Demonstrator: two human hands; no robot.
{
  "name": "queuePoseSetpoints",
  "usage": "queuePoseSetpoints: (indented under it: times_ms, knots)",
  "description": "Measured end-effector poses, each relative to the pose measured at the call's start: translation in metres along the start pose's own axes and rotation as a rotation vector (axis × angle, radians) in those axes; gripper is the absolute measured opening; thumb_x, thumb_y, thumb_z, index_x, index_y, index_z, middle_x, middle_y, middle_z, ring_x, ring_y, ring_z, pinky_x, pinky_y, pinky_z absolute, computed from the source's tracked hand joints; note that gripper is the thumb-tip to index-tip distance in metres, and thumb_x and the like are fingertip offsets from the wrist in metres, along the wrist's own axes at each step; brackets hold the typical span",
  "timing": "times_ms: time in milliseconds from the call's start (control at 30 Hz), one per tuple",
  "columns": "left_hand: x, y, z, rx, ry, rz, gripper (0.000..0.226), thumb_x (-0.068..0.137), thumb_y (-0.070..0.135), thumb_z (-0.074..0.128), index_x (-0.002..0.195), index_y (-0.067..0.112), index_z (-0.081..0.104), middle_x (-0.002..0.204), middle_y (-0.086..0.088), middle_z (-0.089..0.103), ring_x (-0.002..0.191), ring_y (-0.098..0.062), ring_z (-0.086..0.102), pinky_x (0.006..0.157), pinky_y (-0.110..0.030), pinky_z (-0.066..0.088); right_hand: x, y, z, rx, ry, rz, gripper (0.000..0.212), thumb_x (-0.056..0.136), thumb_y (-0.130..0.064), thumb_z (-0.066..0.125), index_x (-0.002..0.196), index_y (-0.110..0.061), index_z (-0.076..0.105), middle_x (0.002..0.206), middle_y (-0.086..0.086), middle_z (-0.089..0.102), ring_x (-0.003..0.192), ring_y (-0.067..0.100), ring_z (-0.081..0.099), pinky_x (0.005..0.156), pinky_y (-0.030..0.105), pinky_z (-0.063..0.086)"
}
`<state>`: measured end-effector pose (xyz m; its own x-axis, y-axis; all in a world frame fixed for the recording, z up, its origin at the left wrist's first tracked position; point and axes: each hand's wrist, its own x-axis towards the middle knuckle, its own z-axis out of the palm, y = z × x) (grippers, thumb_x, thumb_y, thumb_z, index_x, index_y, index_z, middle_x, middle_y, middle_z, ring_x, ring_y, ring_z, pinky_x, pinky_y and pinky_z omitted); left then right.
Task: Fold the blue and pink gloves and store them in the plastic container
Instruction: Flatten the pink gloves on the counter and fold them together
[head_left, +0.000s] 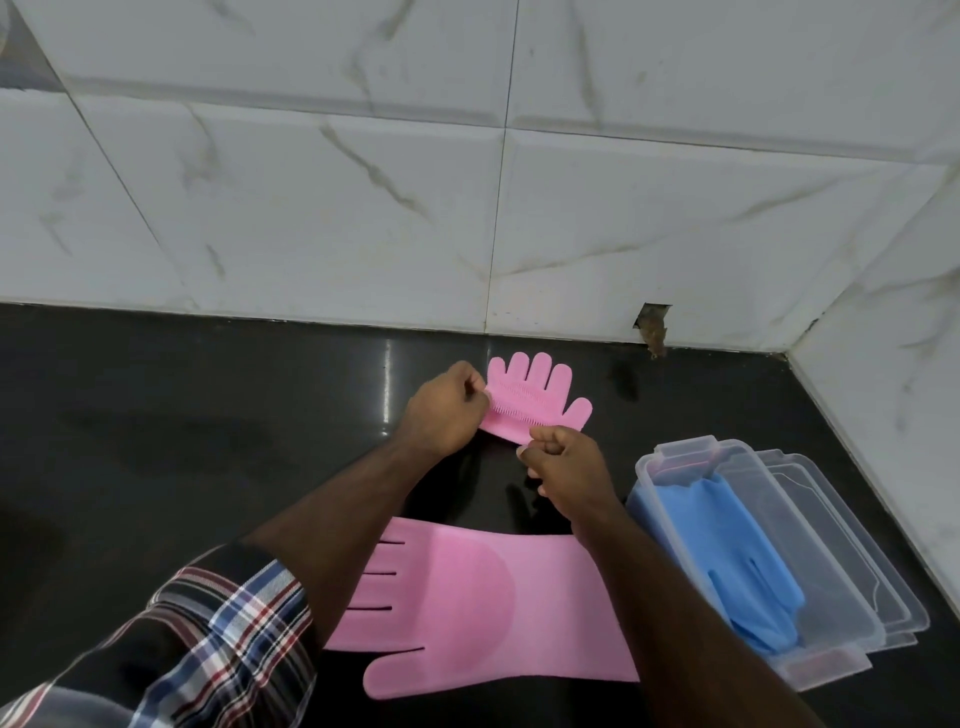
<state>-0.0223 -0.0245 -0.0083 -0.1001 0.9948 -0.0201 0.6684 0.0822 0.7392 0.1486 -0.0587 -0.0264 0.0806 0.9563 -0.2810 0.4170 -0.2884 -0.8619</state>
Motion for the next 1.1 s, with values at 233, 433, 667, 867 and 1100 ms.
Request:
queuePoseSetpoints:
  times_ms: [233,433,667,867,1100]
  knots:
    - [-0.015,0.028,-0.019,-0.347,0.107,-0.093,0.005,0.099,0.022,0.048,0.096,0.02,0.052,0.089,0.007,0.057,0.081,-0.011,0.052,0.063,-0.023,0.036,-0.019,-0.005,-0.012,0.078,0.036,-0.016,0.03,0.087,-0.024,0.071,0.116,-0.015,0.067,0.094,-0.005,0.072,0.086,0.016,0.069,0.084,0.042,0.059]
    - [-0.043,0.039,-0.035,-0.778,0.06,-0.293,0.01,0.099,0.017,0.047,0.091,0.017,0.053,0.09,-0.008,0.058,0.078,-0.022,0.053,0.07,-0.038,0.047,-0.046,-0.004,-0.022,0.236,0.015,0.023,0.024,0.092,-0.038,0.065,0.106,-0.02,0.068,0.102,0.001,0.073,0.097,0.024,0.069,0.084,0.038,0.058]
    - [-0.085,0.04,-0.055,-1.016,-0.055,-0.439,0.014,0.101,0.011,0.053,0.099,0.007,0.067,0.097,-0.016,0.069,0.085,-0.03,0.064,0.088,-0.046,0.054,-0.064,0.0,-0.029,0.71,-0.284,0.321,0.07,0.082,-0.071,0.057,0.119,-0.012,0.06,0.118,0.01,0.07,0.111,0.029,0.066,0.102,0.047,0.048]
    - [-0.124,0.036,-0.061,-1.194,-0.171,-0.489,0.023,0.1,0.018,0.057,0.114,0.001,0.065,0.074,-0.012,0.073,0.062,-0.025,0.071,0.053,-0.034,0.057,-0.092,0.007,-0.013,0.767,-0.381,0.375,0.063,0.084,-0.057,0.067,0.122,-0.008,0.062,0.112,0.017,0.072,0.105,0.034,0.07,0.098,0.051,0.052]
    - [-0.146,0.015,-0.056,-1.258,-0.344,-0.452,0.013,0.097,0.018,0.056,0.102,0.01,0.066,0.088,-0.009,0.066,0.075,-0.022,0.063,0.077,-0.038,0.053,-0.104,-0.002,-0.012,1.125,-0.466,0.284,0.057,0.092,-0.032,0.066,0.139,-0.004,0.05,0.136,0.021,0.058,0.127,0.037,0.055,0.111,0.055,0.037]
